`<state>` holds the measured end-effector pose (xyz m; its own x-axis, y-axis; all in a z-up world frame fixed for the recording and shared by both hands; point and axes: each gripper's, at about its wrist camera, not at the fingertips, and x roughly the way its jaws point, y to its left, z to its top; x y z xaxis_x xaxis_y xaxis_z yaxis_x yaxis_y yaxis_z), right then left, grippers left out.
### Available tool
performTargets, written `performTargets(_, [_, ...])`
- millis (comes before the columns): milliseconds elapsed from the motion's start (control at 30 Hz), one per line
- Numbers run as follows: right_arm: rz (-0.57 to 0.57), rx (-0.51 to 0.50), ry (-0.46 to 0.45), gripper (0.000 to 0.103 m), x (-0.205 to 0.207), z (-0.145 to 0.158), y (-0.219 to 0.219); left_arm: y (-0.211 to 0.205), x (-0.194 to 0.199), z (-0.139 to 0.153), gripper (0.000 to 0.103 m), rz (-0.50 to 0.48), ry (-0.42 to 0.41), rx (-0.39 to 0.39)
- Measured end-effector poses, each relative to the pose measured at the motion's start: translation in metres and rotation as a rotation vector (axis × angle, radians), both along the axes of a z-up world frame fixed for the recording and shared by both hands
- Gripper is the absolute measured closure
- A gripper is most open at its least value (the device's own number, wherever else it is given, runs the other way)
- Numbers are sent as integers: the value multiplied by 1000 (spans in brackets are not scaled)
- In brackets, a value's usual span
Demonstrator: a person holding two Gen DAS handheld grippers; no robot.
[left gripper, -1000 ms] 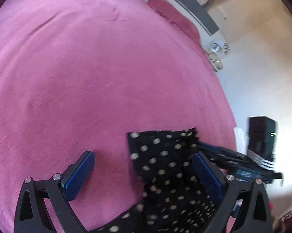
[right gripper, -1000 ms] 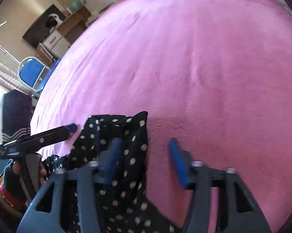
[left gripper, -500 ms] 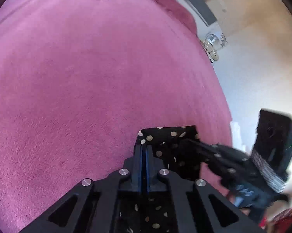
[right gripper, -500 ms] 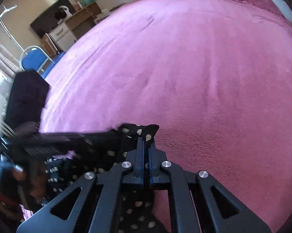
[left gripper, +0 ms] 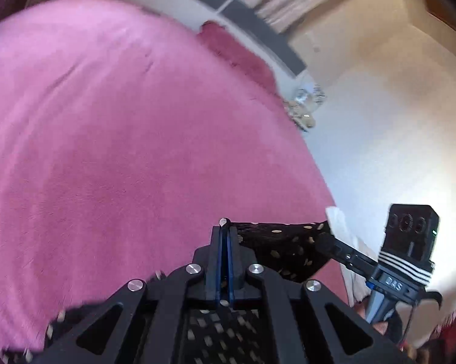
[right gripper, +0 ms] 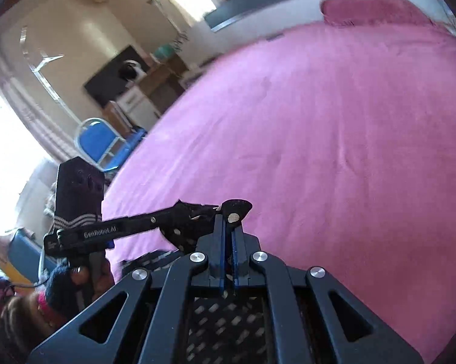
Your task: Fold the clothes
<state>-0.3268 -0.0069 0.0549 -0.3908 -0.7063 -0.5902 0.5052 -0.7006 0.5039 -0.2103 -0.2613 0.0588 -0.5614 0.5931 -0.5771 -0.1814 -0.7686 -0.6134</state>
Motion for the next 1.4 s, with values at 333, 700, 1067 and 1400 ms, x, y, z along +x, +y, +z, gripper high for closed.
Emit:
performTargets(333, [59, 156, -13, 96, 111, -42, 25, 71, 133, -47, 88, -235, 33, -452])
performTargets(700, [-136, -36, -112, 58, 141, -42, 101, -17, 153, 7, 25, 132, 112, -357])
performTargets(1067, [17, -16, -261, 53, 120, -104, 20, 9, 45, -64, 25, 196, -121, -195])
performTargets(1400, [-217, -136, -81, 32, 72, -50, 84, 28, 45, -41, 25, 148, -15, -236])
